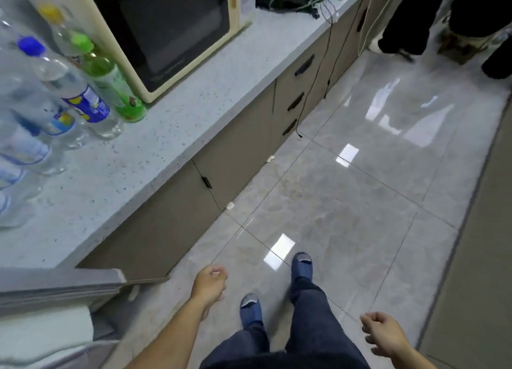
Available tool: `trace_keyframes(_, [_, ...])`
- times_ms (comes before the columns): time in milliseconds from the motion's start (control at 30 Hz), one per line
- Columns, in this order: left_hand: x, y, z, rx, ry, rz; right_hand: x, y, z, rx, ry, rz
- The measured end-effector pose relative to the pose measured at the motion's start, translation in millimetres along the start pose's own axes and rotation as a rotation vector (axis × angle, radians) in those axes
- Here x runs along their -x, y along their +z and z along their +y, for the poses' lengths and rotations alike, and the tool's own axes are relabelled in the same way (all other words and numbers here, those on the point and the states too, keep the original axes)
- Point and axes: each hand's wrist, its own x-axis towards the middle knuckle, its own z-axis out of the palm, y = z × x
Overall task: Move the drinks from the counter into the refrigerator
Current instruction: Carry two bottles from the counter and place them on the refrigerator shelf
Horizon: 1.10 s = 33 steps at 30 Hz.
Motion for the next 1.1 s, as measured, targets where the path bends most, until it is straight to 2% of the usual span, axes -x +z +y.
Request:
trace_keyframes(200, [7.5, 7.4, 26.9, 0.18, -0.099, 0.18, -66.0, -19.1, -107.2, 0.261, -0.11, -0.107])
trace_keyframes(400, [29.3, 11.3, 25.3, 0.411, -0.267, 0.434, -115.1, -2.6, -243.2, 0.565, -0.367, -0.251])
trace_keyframes(533, [44.3, 22.2, 20.8, 0.606, -0.34, 0.537, -107.1, 33.6, -323.7, 0.653, -0.534, -0.343])
trace_keyframes(700, [51.6, 26.0, 26.6, 0.794, -0.362, 0.643, -51.6, 103.2, -392.6, 0.675, -0.719, -0.509])
trace_keyframes(867, [41.6, -10.0, 61.4, 0.87, -0.256, 0.727, 38.8, 186.0, -439.4, 0.709, -0.984, -0.715])
trace_keyframes(1000, [33.4, -67.3, 112.7, 0.831, 0.044, 0.773, 115.8, 237.4, -474.9, 0.707, -1.247, -0.821])
trace_keyframes(1100, [31.5, -126.8, 162.6, 0.755, 0.254, 0.854, 175.7, 271.6, -506.0, 0.656, -1.44, -0.836])
